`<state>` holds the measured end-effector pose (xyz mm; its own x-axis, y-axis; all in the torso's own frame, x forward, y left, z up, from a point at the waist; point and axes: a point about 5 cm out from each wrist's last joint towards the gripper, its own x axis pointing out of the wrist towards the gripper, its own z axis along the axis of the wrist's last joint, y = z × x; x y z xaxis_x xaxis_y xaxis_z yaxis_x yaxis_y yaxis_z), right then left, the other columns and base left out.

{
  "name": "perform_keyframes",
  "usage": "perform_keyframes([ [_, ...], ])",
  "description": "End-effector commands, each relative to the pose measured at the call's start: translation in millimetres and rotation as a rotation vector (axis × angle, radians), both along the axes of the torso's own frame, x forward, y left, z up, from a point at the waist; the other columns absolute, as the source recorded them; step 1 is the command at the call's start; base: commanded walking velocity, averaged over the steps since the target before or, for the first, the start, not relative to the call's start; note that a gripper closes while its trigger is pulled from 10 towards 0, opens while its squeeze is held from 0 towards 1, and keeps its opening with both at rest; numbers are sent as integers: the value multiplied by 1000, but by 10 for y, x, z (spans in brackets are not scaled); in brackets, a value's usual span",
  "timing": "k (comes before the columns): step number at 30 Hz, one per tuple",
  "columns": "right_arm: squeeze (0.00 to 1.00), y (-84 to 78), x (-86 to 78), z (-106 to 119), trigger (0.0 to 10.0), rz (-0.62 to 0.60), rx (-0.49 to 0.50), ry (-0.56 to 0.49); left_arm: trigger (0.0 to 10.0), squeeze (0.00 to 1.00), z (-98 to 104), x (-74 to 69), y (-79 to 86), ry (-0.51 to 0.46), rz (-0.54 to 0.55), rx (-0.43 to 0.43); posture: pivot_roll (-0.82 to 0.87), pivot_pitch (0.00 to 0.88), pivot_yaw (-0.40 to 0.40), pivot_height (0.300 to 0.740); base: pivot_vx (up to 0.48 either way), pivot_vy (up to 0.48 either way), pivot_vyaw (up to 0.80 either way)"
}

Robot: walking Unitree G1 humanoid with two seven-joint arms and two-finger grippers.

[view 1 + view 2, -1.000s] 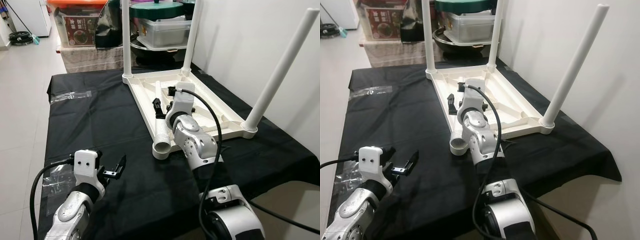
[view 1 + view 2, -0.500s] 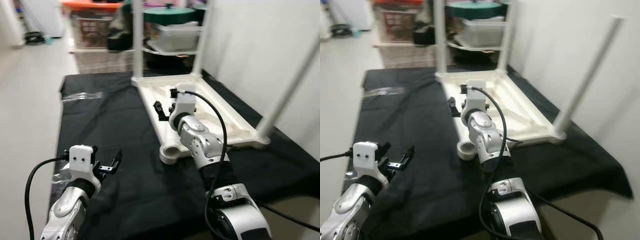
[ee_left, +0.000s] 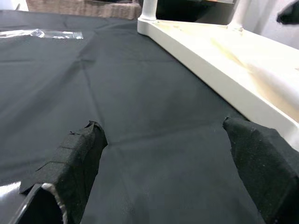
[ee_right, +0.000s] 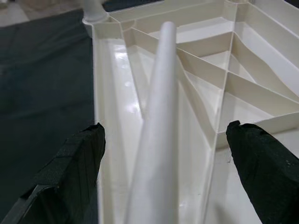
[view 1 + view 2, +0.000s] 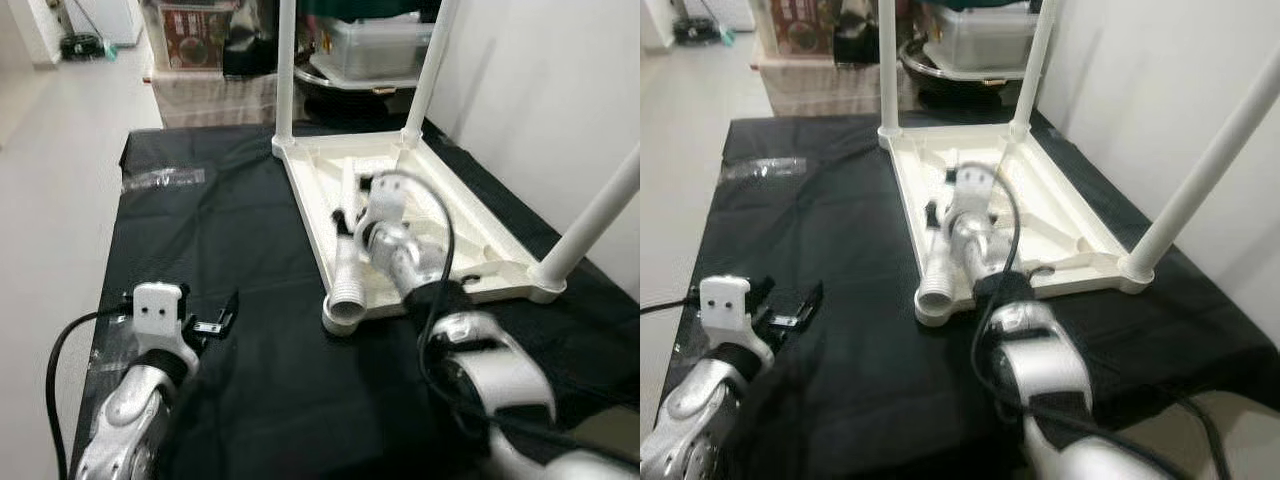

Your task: Building children table

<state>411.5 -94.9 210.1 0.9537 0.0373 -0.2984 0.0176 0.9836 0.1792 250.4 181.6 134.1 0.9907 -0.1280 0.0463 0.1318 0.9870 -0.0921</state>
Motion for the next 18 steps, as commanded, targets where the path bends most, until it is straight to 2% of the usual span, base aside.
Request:
perform_keyframes([
  [1, 0, 66, -23, -148, 10000, 28, 33, 90, 10000, 0, -20, -15, -32, 6, -1, 10, 89, 0, -120, 740, 0, 0, 0],
  [5, 0, 64, -27, -213, 10000, 32, 40, 137, 10000, 0, -17, -10, -31, 5, 0, 10, 90, 0, -126, 740, 0, 0, 0],
  [6, 0, 101, -55, -302, 10000, 80, 53, 197, 10000, 0, -20, -4, -29, 4, 3, 10, 83, 0, -131, 740, 0, 0, 0],
  [9, 0, 140, -89, -382, 10000, 130, 45, 249, 10000, 0, -22, -1, -35, 4, 3, 10, 83, 0, -131, 740, 0, 0, 0],
  [18, 0, -2, -122, -537, 10000, 82, -1, 310, 10000, 0, -42, 10, -76, 5, 0, 2, 66, 0, -141, 740, 0, 0, 0],
])
